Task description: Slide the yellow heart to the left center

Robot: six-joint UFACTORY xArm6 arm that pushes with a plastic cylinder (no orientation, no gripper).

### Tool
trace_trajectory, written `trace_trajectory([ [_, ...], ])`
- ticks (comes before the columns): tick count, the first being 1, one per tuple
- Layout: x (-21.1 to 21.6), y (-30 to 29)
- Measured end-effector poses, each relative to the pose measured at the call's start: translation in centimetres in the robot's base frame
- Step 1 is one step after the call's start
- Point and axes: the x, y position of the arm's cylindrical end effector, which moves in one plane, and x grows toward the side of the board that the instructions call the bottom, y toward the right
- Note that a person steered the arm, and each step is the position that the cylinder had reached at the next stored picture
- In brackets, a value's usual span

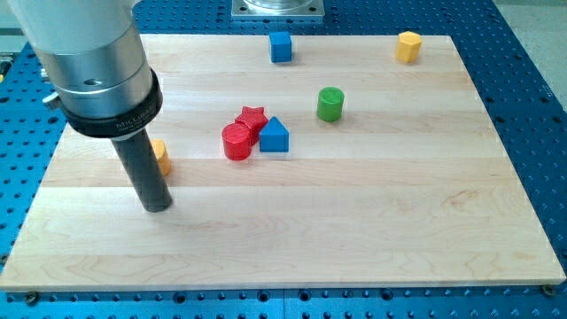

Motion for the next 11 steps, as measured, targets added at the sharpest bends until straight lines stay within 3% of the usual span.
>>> trace_trajectory([
  [7,-1.1,-0.1],
  [11,-3.7,-1.0],
])
